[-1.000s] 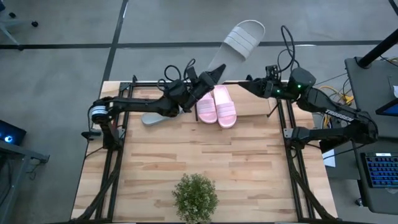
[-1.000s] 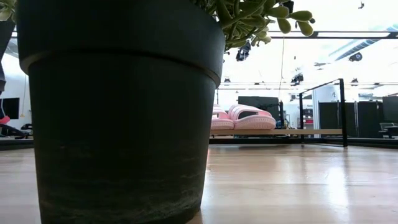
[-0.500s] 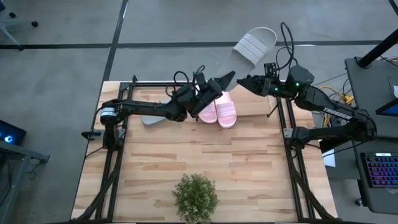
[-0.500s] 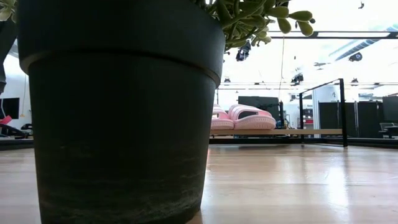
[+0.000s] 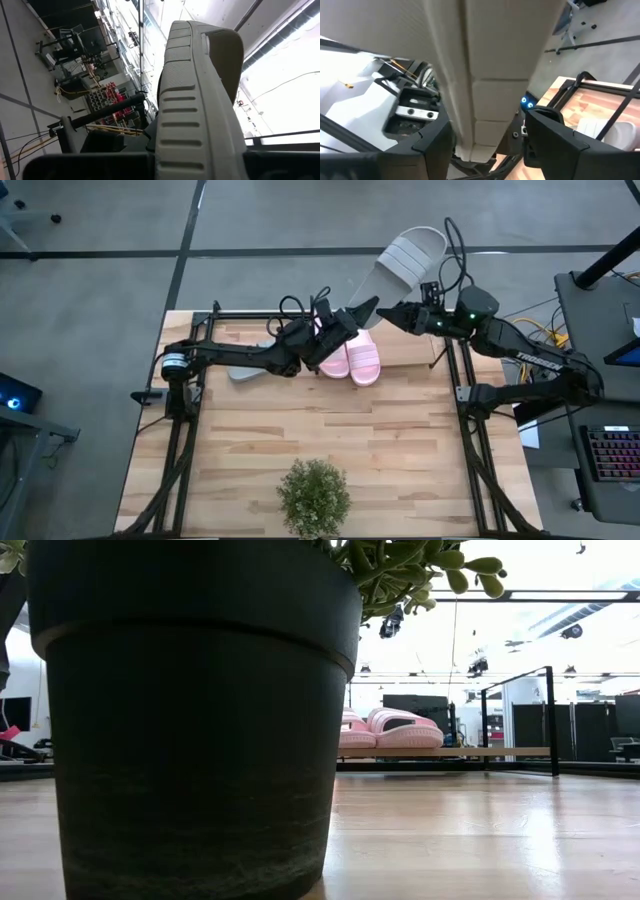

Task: Pick and place slides into the shelf
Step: Put the top gray slipper on the shelf

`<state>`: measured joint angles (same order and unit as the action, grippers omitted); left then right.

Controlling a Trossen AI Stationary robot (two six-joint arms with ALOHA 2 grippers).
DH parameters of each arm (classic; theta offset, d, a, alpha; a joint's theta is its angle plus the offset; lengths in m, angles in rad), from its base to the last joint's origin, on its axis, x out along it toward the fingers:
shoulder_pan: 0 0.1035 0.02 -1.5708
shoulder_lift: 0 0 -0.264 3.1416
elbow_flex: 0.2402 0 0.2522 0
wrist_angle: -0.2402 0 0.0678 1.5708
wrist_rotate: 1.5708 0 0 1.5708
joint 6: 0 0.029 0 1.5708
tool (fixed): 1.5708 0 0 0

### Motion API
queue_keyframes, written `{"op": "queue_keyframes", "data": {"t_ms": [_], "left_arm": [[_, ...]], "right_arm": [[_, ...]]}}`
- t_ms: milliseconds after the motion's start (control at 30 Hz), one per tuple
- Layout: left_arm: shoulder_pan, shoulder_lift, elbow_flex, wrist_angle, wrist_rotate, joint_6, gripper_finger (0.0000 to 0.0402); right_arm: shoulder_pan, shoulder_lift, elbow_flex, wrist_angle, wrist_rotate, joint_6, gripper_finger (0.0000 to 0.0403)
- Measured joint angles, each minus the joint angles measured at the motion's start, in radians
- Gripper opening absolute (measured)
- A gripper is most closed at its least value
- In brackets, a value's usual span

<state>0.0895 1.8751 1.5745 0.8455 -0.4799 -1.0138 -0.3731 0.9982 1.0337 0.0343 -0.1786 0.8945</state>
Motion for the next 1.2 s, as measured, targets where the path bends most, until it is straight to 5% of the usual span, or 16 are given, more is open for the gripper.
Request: {"op": "queue_keyframes", "data": {"t_ms": [300,633,1200], "left_arm": [[0.0,0.0,-0.002,0.015,0.004,0.003,0.0032],[0.002,-0.002,-0.002,0.019,0.027,0.014,0.0035],[0.001,0.002,-0.011,0.002,0.069,0.003,0.0044]], "right_arm": [[0.022,0.058,0.058,-0.019,-0.003,-0.039,0.0181],[0.023,0.063,0.106,-0.081,0.017,-0.074,0.0045],[0.023,0.026,0.106,-0.205,0.027,-0.088,0.0043]]}}
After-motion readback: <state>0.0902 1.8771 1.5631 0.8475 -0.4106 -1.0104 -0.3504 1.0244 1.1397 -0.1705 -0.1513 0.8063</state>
